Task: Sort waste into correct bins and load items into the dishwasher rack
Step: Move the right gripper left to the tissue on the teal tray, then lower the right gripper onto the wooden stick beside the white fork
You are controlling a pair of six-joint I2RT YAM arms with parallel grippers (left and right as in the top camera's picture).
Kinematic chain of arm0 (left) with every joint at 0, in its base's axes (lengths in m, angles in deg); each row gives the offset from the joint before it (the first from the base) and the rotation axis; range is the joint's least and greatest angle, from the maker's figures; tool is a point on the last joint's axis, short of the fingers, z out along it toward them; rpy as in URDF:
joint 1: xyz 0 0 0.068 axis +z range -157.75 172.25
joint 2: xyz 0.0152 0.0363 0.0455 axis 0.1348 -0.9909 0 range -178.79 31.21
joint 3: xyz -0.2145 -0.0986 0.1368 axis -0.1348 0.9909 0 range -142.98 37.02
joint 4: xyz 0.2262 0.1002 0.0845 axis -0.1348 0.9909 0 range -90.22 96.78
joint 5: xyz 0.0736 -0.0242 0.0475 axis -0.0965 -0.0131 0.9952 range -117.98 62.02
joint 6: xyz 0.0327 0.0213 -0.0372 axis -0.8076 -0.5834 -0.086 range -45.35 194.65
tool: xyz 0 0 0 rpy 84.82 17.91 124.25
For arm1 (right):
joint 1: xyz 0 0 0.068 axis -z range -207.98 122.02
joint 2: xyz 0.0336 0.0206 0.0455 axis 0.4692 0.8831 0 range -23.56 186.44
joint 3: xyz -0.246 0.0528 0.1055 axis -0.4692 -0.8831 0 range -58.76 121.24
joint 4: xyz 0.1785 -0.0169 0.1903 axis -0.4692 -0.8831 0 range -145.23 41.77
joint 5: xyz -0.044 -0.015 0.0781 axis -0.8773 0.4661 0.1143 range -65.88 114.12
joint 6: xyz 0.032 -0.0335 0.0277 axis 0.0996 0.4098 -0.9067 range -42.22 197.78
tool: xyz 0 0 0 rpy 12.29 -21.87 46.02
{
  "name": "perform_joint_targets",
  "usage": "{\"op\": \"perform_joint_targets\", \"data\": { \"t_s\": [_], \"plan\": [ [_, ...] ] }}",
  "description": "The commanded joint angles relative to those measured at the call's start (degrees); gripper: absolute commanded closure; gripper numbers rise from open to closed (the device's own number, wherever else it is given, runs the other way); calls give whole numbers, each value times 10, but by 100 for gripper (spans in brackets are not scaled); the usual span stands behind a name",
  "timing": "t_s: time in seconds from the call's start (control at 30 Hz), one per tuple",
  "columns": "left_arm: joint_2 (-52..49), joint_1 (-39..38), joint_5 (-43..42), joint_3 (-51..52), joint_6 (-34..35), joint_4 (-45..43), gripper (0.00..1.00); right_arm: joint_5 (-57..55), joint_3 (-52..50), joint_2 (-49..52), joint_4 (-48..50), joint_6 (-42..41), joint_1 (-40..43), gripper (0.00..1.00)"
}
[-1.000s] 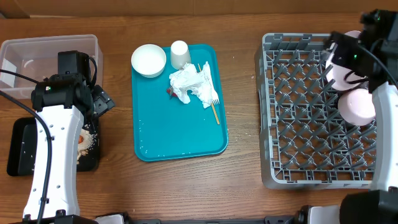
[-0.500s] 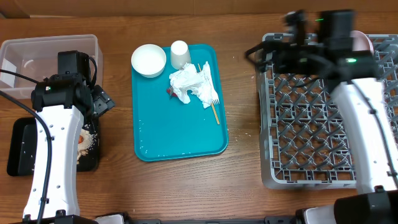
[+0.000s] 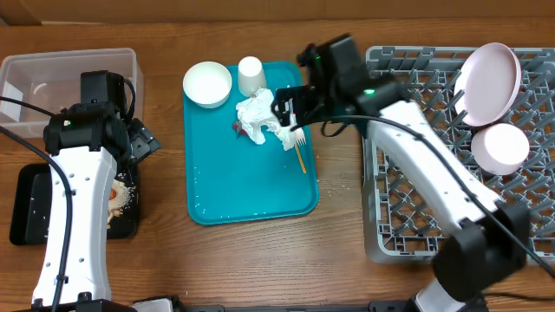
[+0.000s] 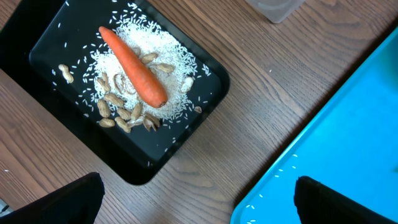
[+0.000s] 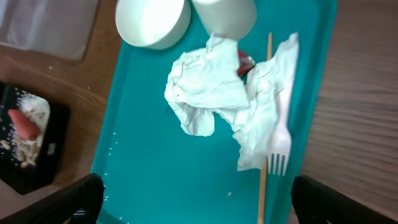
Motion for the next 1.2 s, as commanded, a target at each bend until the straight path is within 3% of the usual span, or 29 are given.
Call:
{"op": "perform_joint_targets", "data": {
  "t_s": [0.0,0.23,0.47,0.83,1.17],
  "plan": [
    [2,1,0,-6,-7,-1,0,-14,3,44,16,-16,-31,3],
    [2,1,0,-6,-7,-1,0,-89,3,90,-4,-58,-59,27],
    [2,1,0,-6,-7,-1,0,-136,3,118,-62,-64,-59,42],
    [2,1,0,-6,-7,-1,0,-115,-4,164,-97,-68,-65,45],
    [2,1,0,-6,-7,-1,0,-115,-35,167,-66,-68,-65,47]
  ]
}}
